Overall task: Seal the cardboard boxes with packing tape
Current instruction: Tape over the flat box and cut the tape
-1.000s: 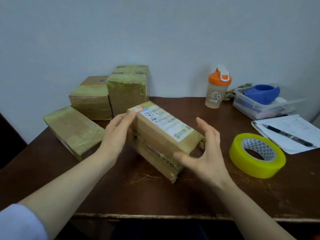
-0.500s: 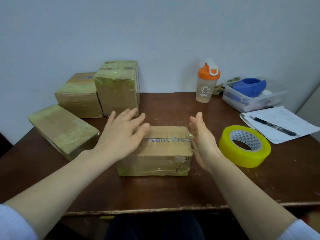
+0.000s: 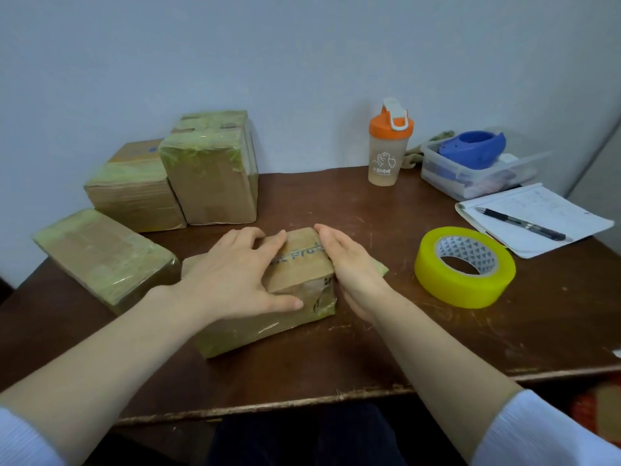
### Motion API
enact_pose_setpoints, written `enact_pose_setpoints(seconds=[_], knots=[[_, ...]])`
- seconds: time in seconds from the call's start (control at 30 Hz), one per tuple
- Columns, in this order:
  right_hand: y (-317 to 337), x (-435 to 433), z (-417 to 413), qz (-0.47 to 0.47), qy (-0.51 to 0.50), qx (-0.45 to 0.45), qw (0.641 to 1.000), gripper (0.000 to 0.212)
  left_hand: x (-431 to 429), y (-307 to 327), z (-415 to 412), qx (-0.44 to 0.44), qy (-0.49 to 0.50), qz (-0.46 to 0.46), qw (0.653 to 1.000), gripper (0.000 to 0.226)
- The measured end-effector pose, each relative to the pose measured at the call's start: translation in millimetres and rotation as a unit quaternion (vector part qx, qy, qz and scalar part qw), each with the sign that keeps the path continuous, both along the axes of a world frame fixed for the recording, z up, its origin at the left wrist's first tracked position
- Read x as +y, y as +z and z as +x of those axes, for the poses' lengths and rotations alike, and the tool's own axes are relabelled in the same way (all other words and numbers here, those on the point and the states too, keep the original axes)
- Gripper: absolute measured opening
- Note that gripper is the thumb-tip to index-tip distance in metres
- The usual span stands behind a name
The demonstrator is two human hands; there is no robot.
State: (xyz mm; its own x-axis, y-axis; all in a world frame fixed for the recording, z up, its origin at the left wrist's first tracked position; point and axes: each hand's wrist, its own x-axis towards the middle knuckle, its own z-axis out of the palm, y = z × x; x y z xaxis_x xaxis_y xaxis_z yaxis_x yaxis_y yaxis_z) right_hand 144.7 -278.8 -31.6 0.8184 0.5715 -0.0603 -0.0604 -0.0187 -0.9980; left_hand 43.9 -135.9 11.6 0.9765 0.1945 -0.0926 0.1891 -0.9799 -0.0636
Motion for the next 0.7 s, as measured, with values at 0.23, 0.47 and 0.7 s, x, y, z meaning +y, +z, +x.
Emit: enact_pose_setpoints(seconds=[0.23,0.47,0.7], knots=[[-2,-19,2,-0.06,-0.017,-0.149,0.987,0.029,-22,-11,15,-0.014,-0.064,-0.018,0.998,0.091],[13,-97,31,-0.29,-0.178,-0.278,0.898,0.026,-29,-14,25,-0.026,-0.104,-0.027,0.994,0.057],[9,-140,40,-0.641,-0.069,-0.309,0.699,0.043,-27,-8,33,-0.014,-0.121,-0.034,0.992,0.06]])
